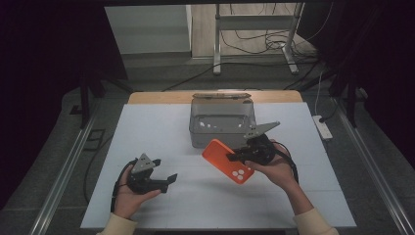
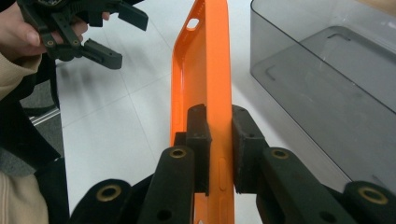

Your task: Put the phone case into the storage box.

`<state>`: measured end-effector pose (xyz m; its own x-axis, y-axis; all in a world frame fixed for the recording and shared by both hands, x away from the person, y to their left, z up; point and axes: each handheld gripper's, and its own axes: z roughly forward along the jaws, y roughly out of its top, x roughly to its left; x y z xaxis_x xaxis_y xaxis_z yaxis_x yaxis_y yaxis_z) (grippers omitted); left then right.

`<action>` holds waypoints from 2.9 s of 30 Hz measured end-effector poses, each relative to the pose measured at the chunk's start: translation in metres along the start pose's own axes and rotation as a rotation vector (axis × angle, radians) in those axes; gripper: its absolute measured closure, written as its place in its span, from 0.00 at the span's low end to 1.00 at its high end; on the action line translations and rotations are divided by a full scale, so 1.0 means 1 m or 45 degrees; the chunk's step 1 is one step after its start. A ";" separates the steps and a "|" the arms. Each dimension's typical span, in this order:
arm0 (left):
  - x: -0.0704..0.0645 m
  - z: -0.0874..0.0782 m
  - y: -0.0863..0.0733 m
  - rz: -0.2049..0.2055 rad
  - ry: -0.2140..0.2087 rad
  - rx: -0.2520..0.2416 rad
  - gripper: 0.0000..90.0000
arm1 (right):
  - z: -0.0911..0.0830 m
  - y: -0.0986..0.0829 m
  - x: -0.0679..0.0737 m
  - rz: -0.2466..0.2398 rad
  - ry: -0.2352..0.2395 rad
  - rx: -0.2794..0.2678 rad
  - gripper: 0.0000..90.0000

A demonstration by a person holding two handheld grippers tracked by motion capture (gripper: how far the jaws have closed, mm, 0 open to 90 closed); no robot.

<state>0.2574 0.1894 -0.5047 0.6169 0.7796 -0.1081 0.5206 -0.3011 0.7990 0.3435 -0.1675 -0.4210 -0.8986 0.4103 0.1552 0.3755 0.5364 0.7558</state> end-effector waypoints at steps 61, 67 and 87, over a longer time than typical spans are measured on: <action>0.000 0.003 0.004 0.019 -0.010 0.011 0.18 | -0.040 0.060 -0.020 0.197 -0.351 -0.127 0.89; 0.000 0.003 0.004 0.019 -0.010 0.008 0.19 | -0.037 0.061 -0.026 0.227 -0.367 -0.131 0.89; 0.002 0.003 0.004 0.015 -0.008 0.007 0.19 | -0.035 0.067 -0.036 0.252 -0.460 -0.119 0.89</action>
<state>0.2622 0.1879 -0.5035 0.6266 0.7726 -0.1019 0.5163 -0.3136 0.7969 0.3934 -0.1721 -0.3537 -0.6675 0.7400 0.0828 0.4957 0.3587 0.7909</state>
